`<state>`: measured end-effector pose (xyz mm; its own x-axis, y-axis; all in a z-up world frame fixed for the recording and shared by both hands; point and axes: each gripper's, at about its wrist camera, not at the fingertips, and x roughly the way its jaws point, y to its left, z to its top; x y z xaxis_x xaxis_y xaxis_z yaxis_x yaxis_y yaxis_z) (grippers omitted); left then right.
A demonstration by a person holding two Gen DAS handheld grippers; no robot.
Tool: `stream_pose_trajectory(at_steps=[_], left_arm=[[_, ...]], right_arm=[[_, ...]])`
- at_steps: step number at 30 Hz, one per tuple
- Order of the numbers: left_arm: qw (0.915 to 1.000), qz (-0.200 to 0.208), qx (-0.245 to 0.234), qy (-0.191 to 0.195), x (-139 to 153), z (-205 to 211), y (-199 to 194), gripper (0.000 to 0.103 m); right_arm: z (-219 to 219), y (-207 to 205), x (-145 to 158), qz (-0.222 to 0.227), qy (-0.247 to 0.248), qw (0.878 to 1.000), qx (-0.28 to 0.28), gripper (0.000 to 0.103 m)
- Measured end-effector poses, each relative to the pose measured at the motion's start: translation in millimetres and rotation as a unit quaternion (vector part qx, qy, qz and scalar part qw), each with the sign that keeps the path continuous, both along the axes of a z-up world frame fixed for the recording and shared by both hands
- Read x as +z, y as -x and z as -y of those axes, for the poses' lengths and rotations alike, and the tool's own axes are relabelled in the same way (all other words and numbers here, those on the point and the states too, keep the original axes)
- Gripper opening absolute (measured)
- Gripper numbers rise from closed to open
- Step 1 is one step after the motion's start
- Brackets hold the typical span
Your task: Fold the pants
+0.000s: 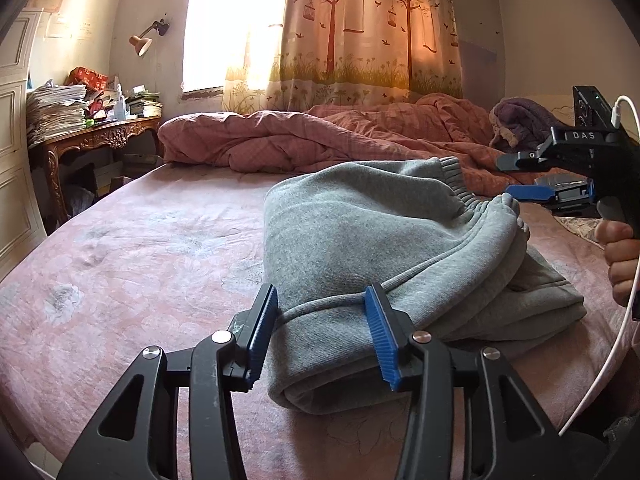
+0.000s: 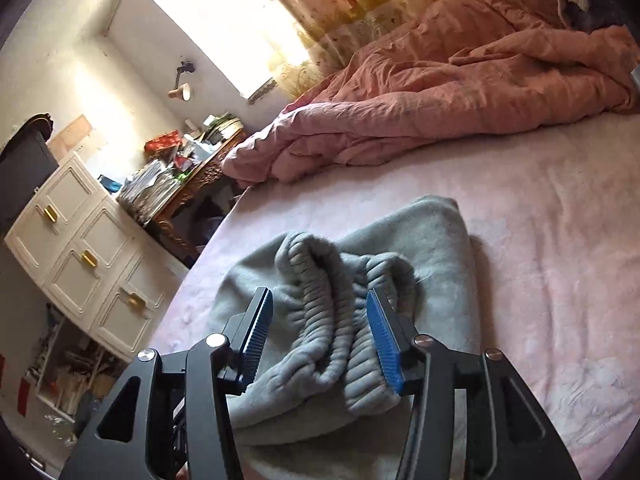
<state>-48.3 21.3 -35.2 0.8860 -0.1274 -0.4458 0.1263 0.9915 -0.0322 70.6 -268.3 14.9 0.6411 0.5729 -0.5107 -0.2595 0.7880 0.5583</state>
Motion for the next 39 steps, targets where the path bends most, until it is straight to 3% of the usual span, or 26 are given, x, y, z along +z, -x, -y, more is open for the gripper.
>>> stream_pose_trajectory(at_steps=[2, 4, 6, 7, 10, 11, 13, 16, 19, 22, 24, 26, 28, 32, 35, 36, 38, 39], left_arm=[[1.0, 0.002, 0.0, -0.003, 2.0, 0.0, 0.9, 0.044], [0.9999, 0.005, 0.002, -0.009, 4.5, 0.4, 3.5, 0.045], [0.9999, 0.007, 0.0, -0.014, 6.2, 1.3, 4.5, 0.052], [0.9998, 0.008, 0.0, -0.018, 6.8, 2.3, 4.9, 0.063], [0.9996, 0.013, -0.001, -0.025, 10.0, 4.1, 7.7, 0.067], [0.9995, 0.017, -0.001, -0.028, 11.8, 3.9, 8.9, 0.067], [0.9991, 0.028, 0.003, -0.032, 17.7, 2.3, 12.8, 0.067], [0.9984, 0.043, 0.001, -0.035, 27.3, -0.4, 19.1, 0.069], [0.998, 0.053, -0.01, -0.034, 37.8, 1.3, 22.3, 0.069], [0.9978, 0.055, -0.019, -0.032, 42.7, 6.9, 21.2, 0.069], [0.9983, 0.042, -0.019, -0.035, 41.2, 12.3, 15.1, 0.069], [0.9987, 0.032, -0.03, -0.027, 38.5, 16.4, 8.9, 0.059], [0.9987, 0.023, -0.038, -0.024, 36.6, 19.8, 3.1, 0.054], [0.9984, 0.013, -0.053, -0.015, 34.6, 26.8, -2.9, 0.054], [0.9981, 0.008, -0.061, -0.003, 33.3, 31.8, -4.0, 0.054], [0.9977, 0.007, -0.067, 0.0, 34.2, 34.5, -4.8, 0.054], [0.9965, 0.01, -0.083, -0.001, 38.7, 42.6, -5.7, 0.054], [0.9956, 0.012, -0.092, -0.003, 41.8, 47.2, -6.1, 0.054]], right_arm=[[-11.5, 3.5, -3.8, -0.008, 0.026, 0.999, 0.024, 0.05], [-24.7, 6.0, -10.8, -0.017, 0.036, 0.997, 0.062, 0.035], [-38.8, 10.8, -13.9, -0.002, 0.072, 0.994, 0.084, 0.032], [-45.5, 9.2, -16.8, -0.002, 0.097, 0.991, 0.089, 0.032], [-43.7, 5.0, -23.4, -0.017, 0.09, 0.993, 0.077, 0.027], [-37.2, 8.6, -20.0, -0.014, 0.079, 0.995, 0.064, 0.016], [-25.1, 26.5, -2.6, 0.024, 0.076, 0.996, 0.034, 0.014], [-14.6, 64.5, 26.5, 0.085, 0.056, 0.994, 0.04, 0.013], [-22.7, 88.0, 31.7, 0.09, 0.083, 0.992, 0.034, 0.013], [-27.8, 82.9, 5.7, 0.06, 0.13, 0.99, 0.01, 0.013], [-22.0, 65.3, -29.0, 0.003, 0.115, 0.993, 0.004, 0.013], [-12.8, 60.4, -45.7, -0.001, 0.075, 0.997, 0.003, 0.013], [-9.1, 64.3, -38.9, 0.008, 0.071, 0.997, 0.004, 0.013], [-3.2, 67.2, -15.5, 0.037, 0.088, 0.995, -0.013, 0.013], [5.7, 60.7, 7.1, 0.068, 0.074, 0.995, -0.024, 0.014], [8.4, 56.4, 12.1, 0.071, 0.062, 0.995, -0.021, 0.017], [8.2, 41.0, 20.8, 0.07, 0.044, 0.996, -0.011, 0.036], [5.8, 33.0, 22.7, 0.068, 0.043, 0.997, -0.007, 0.036]])
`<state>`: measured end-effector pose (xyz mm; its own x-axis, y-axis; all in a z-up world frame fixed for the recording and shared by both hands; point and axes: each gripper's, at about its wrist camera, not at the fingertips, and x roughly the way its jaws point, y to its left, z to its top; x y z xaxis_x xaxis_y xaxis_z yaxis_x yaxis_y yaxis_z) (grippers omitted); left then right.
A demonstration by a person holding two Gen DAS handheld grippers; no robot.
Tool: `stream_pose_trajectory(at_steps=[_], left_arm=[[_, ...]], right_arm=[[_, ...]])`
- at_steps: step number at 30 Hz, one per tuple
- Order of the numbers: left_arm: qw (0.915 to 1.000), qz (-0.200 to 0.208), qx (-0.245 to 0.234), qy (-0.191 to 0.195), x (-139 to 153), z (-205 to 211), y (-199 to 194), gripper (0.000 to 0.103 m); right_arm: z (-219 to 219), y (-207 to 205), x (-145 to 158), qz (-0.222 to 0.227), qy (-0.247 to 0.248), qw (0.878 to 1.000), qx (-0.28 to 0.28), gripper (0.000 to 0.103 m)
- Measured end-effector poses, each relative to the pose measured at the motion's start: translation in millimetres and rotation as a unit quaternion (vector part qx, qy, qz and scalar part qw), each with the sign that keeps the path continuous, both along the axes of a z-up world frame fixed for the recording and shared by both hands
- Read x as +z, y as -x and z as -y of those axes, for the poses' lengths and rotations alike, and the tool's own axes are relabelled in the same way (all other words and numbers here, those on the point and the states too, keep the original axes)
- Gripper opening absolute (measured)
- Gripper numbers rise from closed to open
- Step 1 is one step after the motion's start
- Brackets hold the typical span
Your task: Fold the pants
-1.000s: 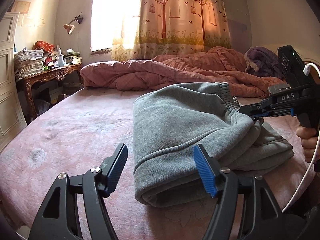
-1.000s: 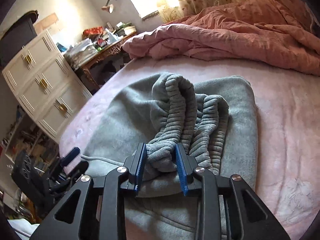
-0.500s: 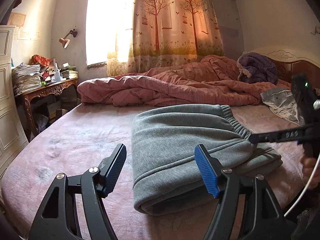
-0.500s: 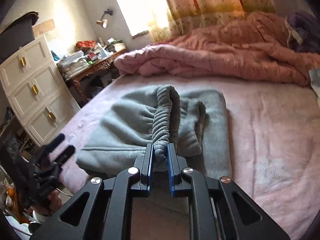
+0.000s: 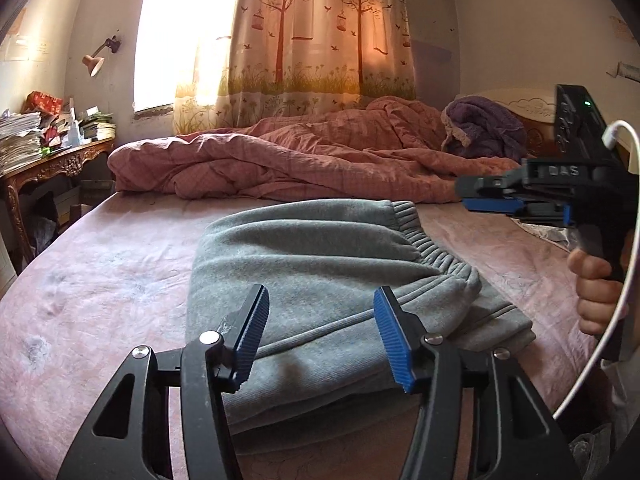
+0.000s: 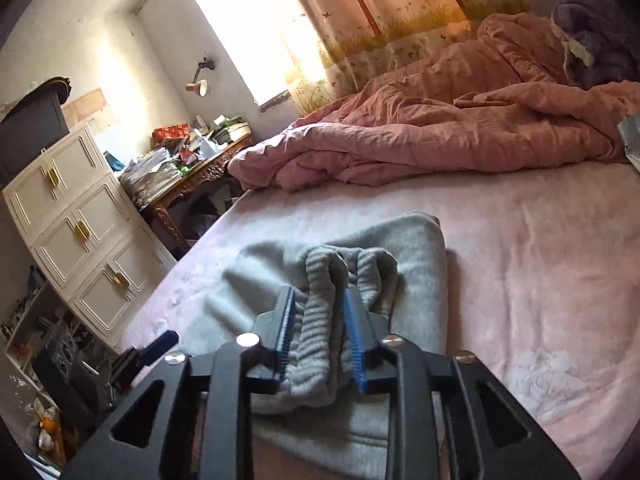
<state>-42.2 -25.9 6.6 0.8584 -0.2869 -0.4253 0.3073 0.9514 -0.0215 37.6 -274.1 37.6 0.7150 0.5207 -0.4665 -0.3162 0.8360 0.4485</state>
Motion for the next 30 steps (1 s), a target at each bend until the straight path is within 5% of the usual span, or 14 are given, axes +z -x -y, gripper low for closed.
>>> stream_pose_trajectory(at_steps=[11, 13, 18, 24, 27, 30], left_arm=[[0.9909, -0.083, -0.098, 0.039, -5.2, 46.2, -41.4, 0.011], [0.9893, -0.095, -0.104, 0.037, -13.0, 52.0, -43.8, 0.01], [0.9891, -0.099, -0.102, 0.039, -16.8, 54.7, -39.7, 0.009], [0.992, -0.078, -0.098, 0.016, -20.3, 59.2, -32.1, 0.009], [0.9919, -0.079, -0.097, 0.022, -19.7, 58.0, -33.5, 0.009], [0.9919, -0.079, -0.097, 0.024, -19.4, 56.6, -33.9, 0.009]], right_arm=[[-28.1, -72.3, -30.6, -0.082, -0.029, 0.994, 0.065, 0.036], [-27.7, -77.7, -34.1, -0.085, -0.041, 0.993, 0.067, 0.036], [-16.5, -94.5, -50.8, -0.091, -0.055, 0.994, -0.014, 0.014], [-10.2, -79.1, -37.6, -0.065, -0.079, 0.995, 0.015, 0.015], [-10.6, -75.1, -32.9, -0.072, -0.072, 0.993, 0.056, 0.034], [-15.2, -76.7, -40.1, -0.095, -0.057, 0.99, 0.085, 0.034]])
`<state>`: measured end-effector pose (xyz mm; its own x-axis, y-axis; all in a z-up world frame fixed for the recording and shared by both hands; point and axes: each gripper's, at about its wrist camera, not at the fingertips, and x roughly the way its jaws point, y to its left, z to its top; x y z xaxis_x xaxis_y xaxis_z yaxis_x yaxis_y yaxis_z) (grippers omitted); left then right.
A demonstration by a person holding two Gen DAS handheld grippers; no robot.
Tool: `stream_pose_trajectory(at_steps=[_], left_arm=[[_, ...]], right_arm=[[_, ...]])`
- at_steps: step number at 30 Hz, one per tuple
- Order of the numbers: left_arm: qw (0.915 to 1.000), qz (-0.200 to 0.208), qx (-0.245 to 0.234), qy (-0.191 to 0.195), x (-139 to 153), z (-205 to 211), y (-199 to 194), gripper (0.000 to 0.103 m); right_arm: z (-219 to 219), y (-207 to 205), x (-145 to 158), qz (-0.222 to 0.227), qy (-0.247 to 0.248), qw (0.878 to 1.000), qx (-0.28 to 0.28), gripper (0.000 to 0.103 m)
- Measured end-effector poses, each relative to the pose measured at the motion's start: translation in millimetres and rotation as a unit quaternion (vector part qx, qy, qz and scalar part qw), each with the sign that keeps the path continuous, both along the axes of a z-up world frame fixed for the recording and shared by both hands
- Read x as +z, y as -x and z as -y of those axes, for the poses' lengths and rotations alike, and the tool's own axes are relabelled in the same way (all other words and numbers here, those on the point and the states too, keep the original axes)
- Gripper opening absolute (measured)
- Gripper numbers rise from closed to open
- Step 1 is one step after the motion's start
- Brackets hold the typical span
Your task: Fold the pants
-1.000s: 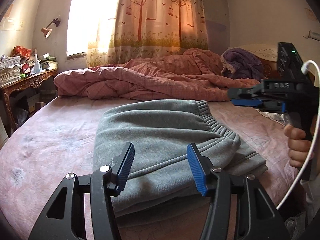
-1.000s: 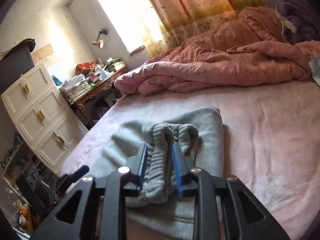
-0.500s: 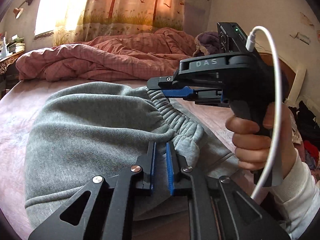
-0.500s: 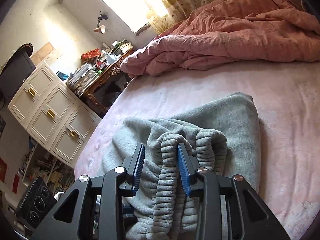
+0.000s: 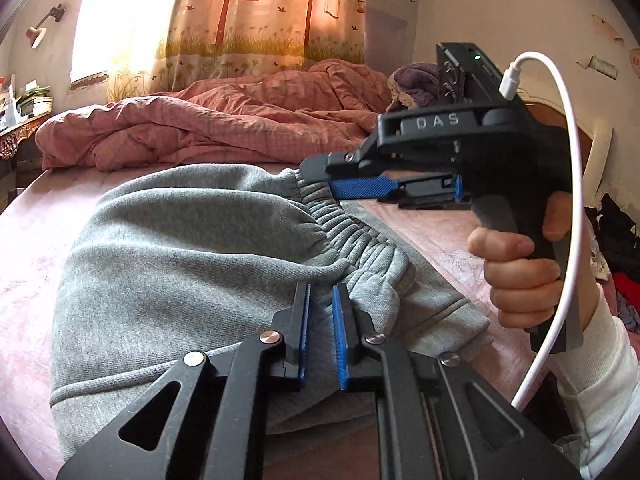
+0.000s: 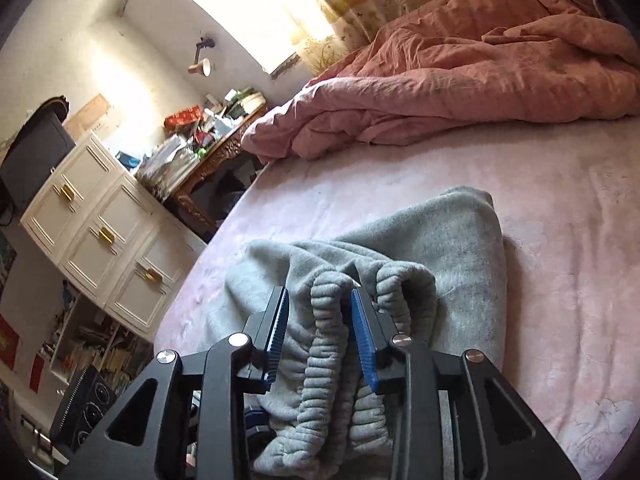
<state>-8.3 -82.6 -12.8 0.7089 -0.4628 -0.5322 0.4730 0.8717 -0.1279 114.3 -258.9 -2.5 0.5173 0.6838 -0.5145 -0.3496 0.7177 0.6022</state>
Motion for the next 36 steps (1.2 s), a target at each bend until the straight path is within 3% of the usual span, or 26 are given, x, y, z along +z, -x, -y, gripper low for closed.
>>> stream_pose_trajectory(at_steps=[3, 11, 17, 19, 22, 23, 25, 28, 29, 32, 34, 36], left_arm=[[1.0, 0.001, 0.001, -0.001, 0.6, -0.1, -0.7, 0.009], [1.0, 0.001, 0.007, -0.003, -0.5, 0.5, 0.6, 0.009], [1.0, 0.004, 0.006, -0.003, 0.4, -0.2, 1.6, 0.009], [1.0, 0.007, 0.004, -0.005, 1.1, 1.9, 0.8, 0.01], [0.9998, 0.009, -0.006, -0.019, 2.4, 10.6, -3.2, 0.012], [0.9997, 0.009, -0.005, -0.021, 2.5, 12.8, -4.0, 0.012], [0.9998, -0.008, -0.011, -0.012, 3.9, 14.8, -11.0, 0.011], [0.9993, -0.03, -0.018, -0.014, 0.2, 15.5, -17.7, 0.011], [0.999, -0.03, -0.021, -0.025, -2.0, 17.5, -17.6, 0.011], [0.9983, -0.01, -0.02, -0.054, -5.9, 25.6, -10.0, 0.011], [0.9985, -0.01, -0.016, -0.052, -7.9, 26.7, -9.2, 0.011], [0.9986, -0.013, -0.02, -0.047, -9.4, 26.2, -10.1, 0.011]], right_arm=[[-8.5, -7.0, -10.5, -0.016, -0.012, 0.999, 0.04, 0.034], [-11.1, -43.7, -35.0, -0.067, -0.088, 0.991, 0.072, 0.034], [17.7, -43.3, -48.0, -0.075, -0.196, 0.977, 0.038, 0.033], [11.3, -40.1, -42.7, -0.059, -0.17, 0.982, 0.057, 0.033], [-21.2, -40.2, -36.0, -0.071, -0.066, 0.989, 0.112, 0.032], [-23.4, -41.7, -33.5, -0.072, -0.056, 0.991, 0.101, 0.033], [-16.3, -48.5, -33.3, -0.091, -0.093, 0.989, 0.065, 0.033], [-3.1, -52.3, -28.2, -0.071, -0.126, 0.989, 0.022, 0.019], [-0.8, -49.4, -23.7, -0.05, -0.117, 0.992, 0.008, 0.012], [-1.8, -25.2, -0.2, 0.054, -0.025, 0.996, -0.059, 0.008], [0.1, -20.3, 1.8, 0.056, -0.028, 0.994, -0.091, 0.008], [9.6, -26.8, -7.1, 0.023, -0.046, 0.99, -0.133, 0.007]])
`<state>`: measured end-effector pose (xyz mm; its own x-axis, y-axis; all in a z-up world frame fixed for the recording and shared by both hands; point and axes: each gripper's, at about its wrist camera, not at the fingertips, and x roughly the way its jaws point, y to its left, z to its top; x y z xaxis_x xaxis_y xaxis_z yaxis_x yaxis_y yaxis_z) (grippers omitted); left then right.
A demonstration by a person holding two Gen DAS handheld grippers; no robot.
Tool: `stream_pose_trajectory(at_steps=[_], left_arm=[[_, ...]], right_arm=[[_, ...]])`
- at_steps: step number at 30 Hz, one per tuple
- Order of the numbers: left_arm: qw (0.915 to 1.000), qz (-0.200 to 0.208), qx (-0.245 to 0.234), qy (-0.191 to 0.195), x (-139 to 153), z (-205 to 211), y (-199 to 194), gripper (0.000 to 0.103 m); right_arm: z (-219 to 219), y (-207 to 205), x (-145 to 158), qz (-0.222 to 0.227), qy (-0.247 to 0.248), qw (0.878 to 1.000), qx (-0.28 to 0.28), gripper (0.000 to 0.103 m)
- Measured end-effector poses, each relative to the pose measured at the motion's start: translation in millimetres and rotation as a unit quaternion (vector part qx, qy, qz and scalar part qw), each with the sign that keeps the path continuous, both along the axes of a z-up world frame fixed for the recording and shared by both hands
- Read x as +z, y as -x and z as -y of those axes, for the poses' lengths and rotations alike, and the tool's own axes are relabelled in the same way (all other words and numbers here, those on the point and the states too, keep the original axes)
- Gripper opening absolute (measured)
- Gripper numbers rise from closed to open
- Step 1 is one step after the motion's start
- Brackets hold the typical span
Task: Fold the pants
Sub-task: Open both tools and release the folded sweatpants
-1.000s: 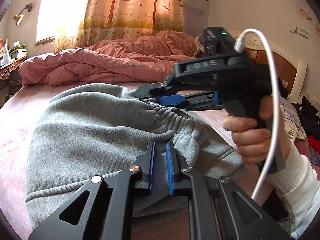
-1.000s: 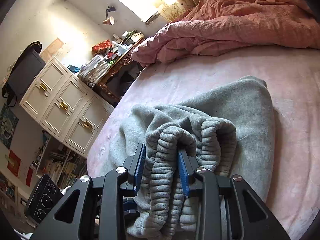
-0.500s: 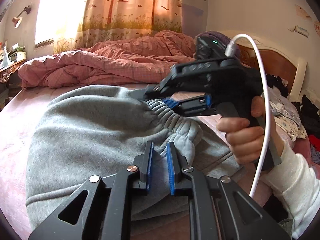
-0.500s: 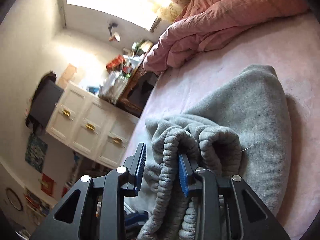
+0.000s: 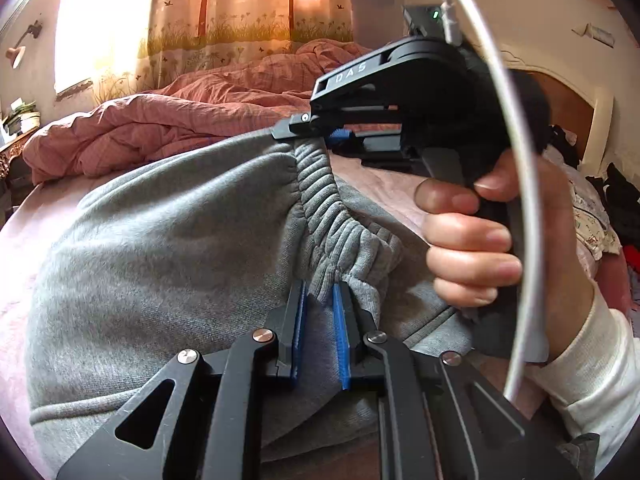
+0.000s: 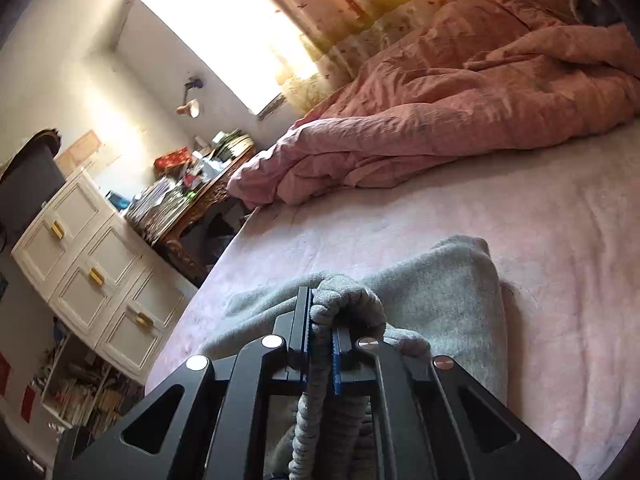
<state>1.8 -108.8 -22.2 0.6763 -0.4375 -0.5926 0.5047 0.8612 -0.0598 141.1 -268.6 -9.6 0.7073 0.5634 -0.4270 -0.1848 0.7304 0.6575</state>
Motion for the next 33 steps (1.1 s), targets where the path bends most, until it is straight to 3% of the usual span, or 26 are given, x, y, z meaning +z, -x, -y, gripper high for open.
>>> stream_pose_trajectory(at_steps=[3, 6, 10, 14, 17, 21, 22, 23, 24, 25, 28, 33], left_arm=[[1.0, -0.002, -0.003, 0.001, -0.5, -2.0, 1.4, 0.011], [1.0, -0.001, -0.002, -0.002, -1.3, -1.2, 0.9, 0.011], [1.0, -0.002, -0.002, 0.004, -0.7, -3.4, 0.6, 0.011], [0.9997, 0.005, -0.005, 0.024, 3.9, -11.1, 2.1, 0.011], [0.9981, 0.044, 0.021, 0.037, 12.7, -23.3, 16.8, 0.016], [0.9908, 0.129, 0.033, 0.021, 33.2, -34.5, 48.2, 0.025], [0.9886, 0.145, 0.038, 0.013, 37.6, -37.2, 54.5, 0.027], [0.9862, 0.16, 0.042, 0.006, 41.3, -40.4, 60.3, 0.029], [0.9837, 0.173, 0.047, 0.001, 44.0, -44.4, 66.0, 0.031], [0.9812, 0.186, 0.053, -0.004, 47.3, -48.7, 70.9, 0.037], [0.9756, 0.205, 0.078, -0.012, 52.5, -64.6, 77.0, 0.043], [0.9732, 0.193, 0.123, -0.015, 54.9, -89.2, 66.5, 0.048]], right_arm=[[15.3, -17.2, -20.3, -0.047, -0.038, 0.998, -0.009, 0.006], [11.1, -30.5, -30.2, -0.075, -0.019, 0.997, -0.005, 0.004], [-5.5, -38.4, -24.9, -0.089, 0.046, 0.994, 0.036, 0.004], [-0.4, -20.1, -15.1, -0.081, 0.033, 0.992, 0.089, 0.005], [-0.7, -3.7, -11.6, -0.08, 0.044, 0.99, 0.107, 0.008], [-3.7, 22.0, -7.0, -0.052, 0.1, 0.989, 0.099, 0.012], [-5.9, 30.0, -3.2, -0.041, 0.121, 0.987, 0.093, 0.015], [-6.4, 36.6, 0.5, -0.033, 0.142, 0.986, 0.081, 0.025], [-8.1, 44.1, 3.7, -0.027, 0.173, 0.983, 0.062, 0.039], [-10.1, 52.2, 6.0, -0.015, 0.204, 0.978, 0.04, 0.068], [-12.6, 73.9, 8.9, 0.013, 0.243, 0.97, 0.022, 0.07], [-15.8, 107.8, 27.3, 0.075, 0.26, 0.963, -0.01, 0.07]])
